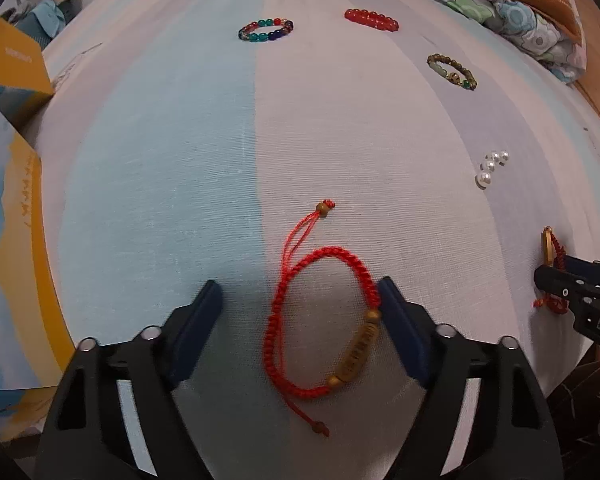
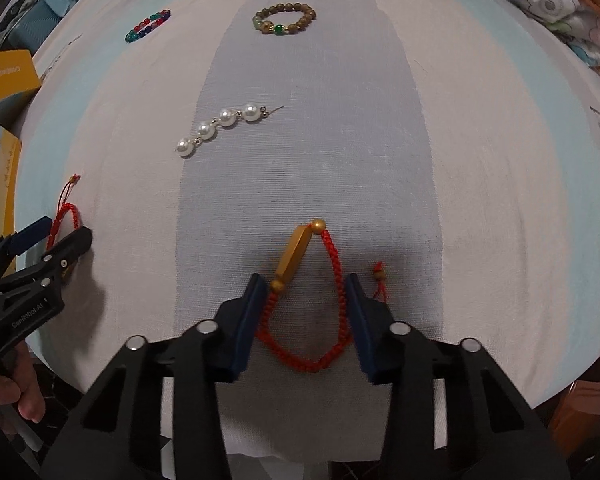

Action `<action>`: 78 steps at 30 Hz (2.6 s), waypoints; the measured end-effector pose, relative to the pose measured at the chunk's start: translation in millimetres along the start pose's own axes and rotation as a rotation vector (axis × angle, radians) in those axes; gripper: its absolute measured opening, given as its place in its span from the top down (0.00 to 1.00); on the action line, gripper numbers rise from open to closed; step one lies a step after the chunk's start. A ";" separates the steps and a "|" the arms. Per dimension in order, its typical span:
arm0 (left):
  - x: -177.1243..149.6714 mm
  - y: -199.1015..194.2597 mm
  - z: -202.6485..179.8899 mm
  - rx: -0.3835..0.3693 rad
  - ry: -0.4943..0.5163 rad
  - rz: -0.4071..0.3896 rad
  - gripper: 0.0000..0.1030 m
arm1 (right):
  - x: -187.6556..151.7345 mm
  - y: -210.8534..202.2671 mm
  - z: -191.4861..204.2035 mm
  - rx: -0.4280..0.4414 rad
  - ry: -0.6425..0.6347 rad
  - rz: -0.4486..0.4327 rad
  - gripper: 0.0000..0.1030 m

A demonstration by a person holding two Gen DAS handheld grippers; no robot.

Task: Organize jewelry
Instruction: 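Grasp the red cord gold-bar bracelet with the left tool while the right tool grasps the red cord gold-tube bracelet, then carry both red cord bracelets over the cardboard box with both tools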

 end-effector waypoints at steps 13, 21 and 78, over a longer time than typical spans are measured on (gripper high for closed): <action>2.1 -7.4 5.0 -0.017 0.005 0.003 0.83 | 2.1 -7.0 1.0 -0.002 0.018 -0.012 0.89; 10.4 -20.1 8.5 -0.044 -0.014 -0.031 0.89 | 4.9 -16.2 1.3 -0.001 0.019 -0.055 0.89; 26.9 -247.3 182.8 0.263 -0.231 -0.351 0.89 | 35.1 -212.2 133.0 0.069 -0.107 -0.449 0.89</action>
Point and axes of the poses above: each gripper's, at about its wrist camera, not at the fingertips, and y roughly the way its jaws point, z to its left, x to its top, the point moved 4 cm from there along y, roughly the way its jaws point, and after that the axes turned 8 degrees about -x, right-handed, at the moved point
